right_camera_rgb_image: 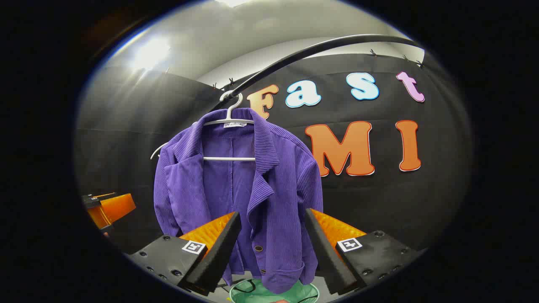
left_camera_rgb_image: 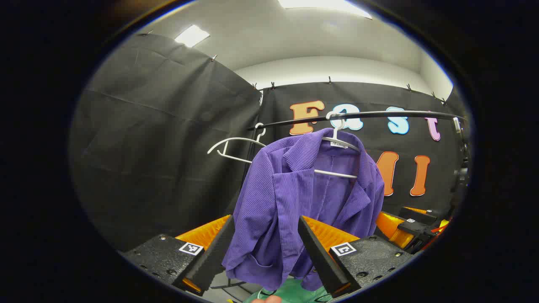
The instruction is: Grasp the clothes on the hanger with both hands and then place them into the laundry hamper below.
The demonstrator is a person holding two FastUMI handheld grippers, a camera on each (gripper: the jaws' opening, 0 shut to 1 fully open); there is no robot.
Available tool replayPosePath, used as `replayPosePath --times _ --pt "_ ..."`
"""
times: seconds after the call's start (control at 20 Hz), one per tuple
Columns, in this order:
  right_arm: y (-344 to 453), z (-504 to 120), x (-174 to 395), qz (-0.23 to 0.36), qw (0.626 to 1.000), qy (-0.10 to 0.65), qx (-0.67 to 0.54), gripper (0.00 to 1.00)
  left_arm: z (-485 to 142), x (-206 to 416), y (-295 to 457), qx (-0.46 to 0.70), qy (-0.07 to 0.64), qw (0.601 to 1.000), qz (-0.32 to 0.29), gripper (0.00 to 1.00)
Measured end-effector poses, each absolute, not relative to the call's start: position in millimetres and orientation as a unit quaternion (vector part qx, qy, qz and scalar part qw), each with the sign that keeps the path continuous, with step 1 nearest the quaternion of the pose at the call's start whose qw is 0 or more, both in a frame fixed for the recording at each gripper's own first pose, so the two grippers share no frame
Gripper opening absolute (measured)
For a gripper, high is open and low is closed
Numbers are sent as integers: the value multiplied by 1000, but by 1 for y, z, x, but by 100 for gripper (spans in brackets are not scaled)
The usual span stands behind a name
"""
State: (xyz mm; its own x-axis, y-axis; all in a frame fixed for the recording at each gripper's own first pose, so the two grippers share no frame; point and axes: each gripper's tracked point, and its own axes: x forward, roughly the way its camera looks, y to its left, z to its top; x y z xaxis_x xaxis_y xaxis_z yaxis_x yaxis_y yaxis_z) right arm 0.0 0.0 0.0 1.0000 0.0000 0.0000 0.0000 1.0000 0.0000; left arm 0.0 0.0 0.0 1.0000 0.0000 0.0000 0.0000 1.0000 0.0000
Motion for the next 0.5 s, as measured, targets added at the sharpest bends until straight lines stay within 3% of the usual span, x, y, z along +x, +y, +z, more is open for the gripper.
replayPosePath --times 0.1,0.2,0.25,0.3,0.35,0.5 --pt "-3 -1 -4 -2 1000 -1 0 94 1 -3 -5 -1 -3 1000 -8 91" --pt "-5 0 -8 -5 1000 -3 2 94 4 -4 -6 5 -5 1000 -10 95" --pt "-6 -2 -8 -7 1000 1 2 98 5 -5 -6 8 -5 1000 -9 95" --pt "-6 -1 -9 -6 1000 1 4 94 7 -6 -6 8 -7 1000 -10 91" --pt "-5 0 -9 -5 1000 -1 4 98 9 -7 -6 7 -9 1000 -9 95" --pt "-6 2 -11 -6 1000 -6 3 94 11 -7 -8 7 -12 1000 -11 91"
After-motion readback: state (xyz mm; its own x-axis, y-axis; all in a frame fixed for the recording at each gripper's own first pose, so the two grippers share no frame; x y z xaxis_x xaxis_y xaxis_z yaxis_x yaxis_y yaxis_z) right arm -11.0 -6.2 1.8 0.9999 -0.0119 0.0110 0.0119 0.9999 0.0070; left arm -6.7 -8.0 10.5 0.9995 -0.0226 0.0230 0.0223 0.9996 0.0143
